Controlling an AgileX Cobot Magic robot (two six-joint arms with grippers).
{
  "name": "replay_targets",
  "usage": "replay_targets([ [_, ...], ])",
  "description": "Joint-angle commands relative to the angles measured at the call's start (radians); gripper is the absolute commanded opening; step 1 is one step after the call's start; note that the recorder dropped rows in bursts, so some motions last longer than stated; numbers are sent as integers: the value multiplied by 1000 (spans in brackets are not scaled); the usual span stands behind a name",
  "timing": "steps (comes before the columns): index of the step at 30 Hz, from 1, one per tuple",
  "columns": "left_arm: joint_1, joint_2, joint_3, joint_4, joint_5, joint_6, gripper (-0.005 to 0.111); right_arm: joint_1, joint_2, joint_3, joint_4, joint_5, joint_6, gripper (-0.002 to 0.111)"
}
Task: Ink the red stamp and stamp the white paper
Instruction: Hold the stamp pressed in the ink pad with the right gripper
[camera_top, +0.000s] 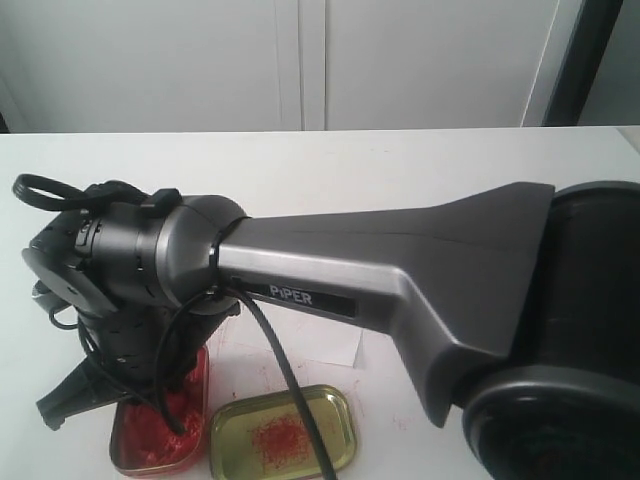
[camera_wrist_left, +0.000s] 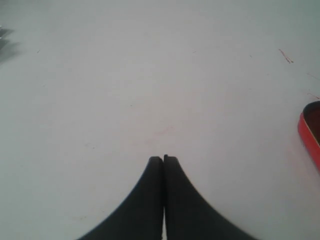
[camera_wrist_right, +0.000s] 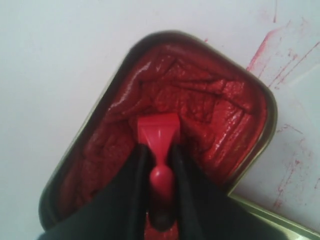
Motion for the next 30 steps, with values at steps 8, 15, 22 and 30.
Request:
replay_targets([
  [8,1,-4,4,0,0,-3,0,51,34,4,-139,-50,105,0],
  [15,1,-4,4,0,0,-3,0,58,34,4,-148,-43,127,0],
  [22,1,-4,4,0,0,-3,0,58,3,4,-149,-48,127,0],
  [30,1,-4,4,0,0,-3,0,58,-7,4,-182,-47,147,0],
])
